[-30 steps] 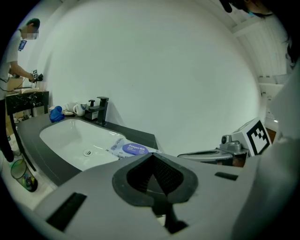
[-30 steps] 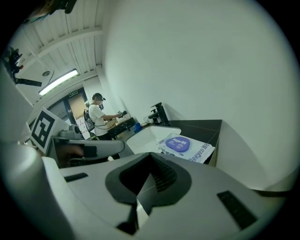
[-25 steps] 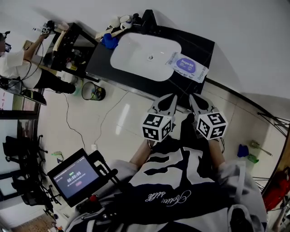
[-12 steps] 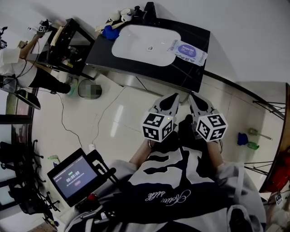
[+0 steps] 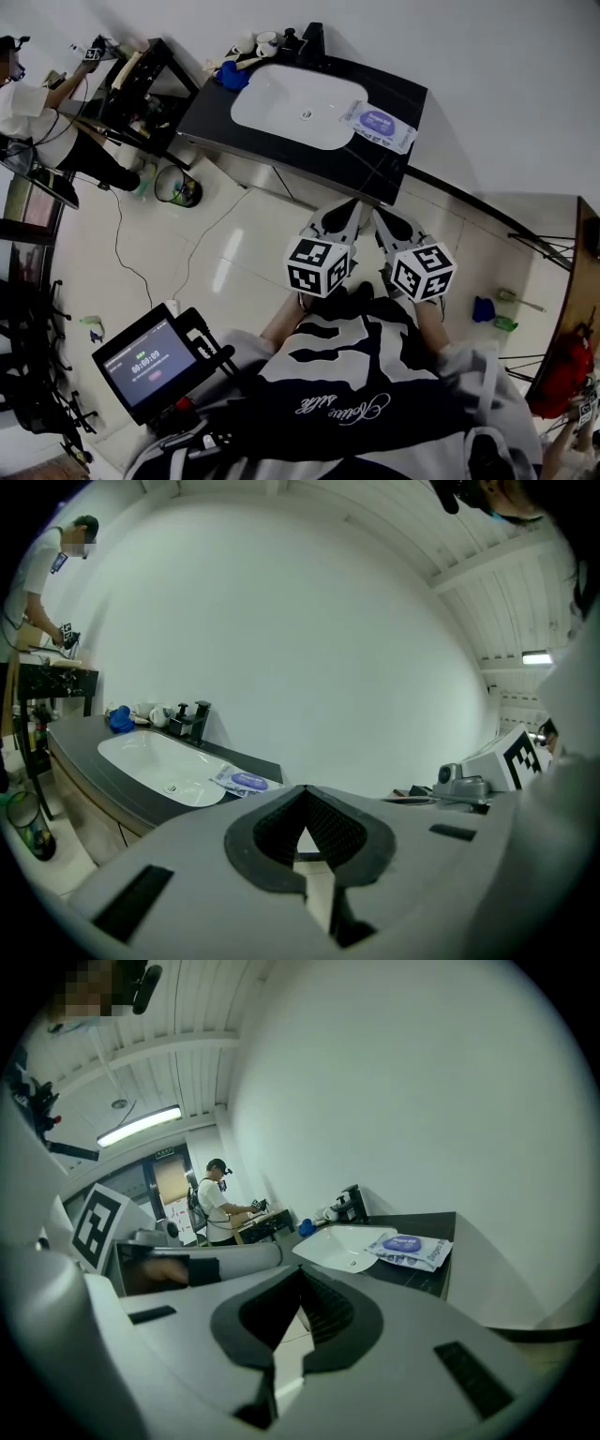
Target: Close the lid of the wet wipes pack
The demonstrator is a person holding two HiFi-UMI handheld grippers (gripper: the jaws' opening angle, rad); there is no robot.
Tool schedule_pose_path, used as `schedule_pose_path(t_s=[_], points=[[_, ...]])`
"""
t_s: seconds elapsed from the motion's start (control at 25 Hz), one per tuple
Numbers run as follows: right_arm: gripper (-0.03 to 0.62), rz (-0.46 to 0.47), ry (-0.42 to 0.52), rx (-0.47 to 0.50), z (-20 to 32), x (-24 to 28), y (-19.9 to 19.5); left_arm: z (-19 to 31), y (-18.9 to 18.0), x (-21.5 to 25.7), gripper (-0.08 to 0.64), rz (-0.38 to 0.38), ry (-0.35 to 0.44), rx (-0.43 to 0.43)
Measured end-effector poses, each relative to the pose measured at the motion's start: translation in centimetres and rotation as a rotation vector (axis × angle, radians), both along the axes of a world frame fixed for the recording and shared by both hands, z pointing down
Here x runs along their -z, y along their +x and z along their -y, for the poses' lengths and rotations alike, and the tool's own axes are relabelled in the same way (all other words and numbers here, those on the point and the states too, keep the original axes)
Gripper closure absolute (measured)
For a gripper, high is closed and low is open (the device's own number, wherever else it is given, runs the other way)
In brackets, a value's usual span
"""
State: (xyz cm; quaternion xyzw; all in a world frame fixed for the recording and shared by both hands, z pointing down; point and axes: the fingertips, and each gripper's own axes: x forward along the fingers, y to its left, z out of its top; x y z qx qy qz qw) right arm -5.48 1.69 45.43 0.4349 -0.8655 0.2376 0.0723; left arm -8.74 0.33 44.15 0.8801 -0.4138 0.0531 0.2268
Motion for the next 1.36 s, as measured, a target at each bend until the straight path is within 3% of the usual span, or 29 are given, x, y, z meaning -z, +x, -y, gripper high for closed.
schedule_pose_path(t_s=[0.24,0.8,1.36], points=[[0.597,-0.018,-0.016,0.008,-0.6,0.0,2.5,-0.6,2.8,0.1,0.561,0.031,-0.012,-0.02],[0.597,-0.067,0.053,0.015,-2.3,-0.6,3.5,-2.6,3.5,-1.0,0.561,0.06,-0.006,0.005],[0.597,-0.081,0.074,-0.034,-2.3,-0.4,6.1,-2.6,5.7,-1.4,0.561,0.058,-0.017,-0.029]])
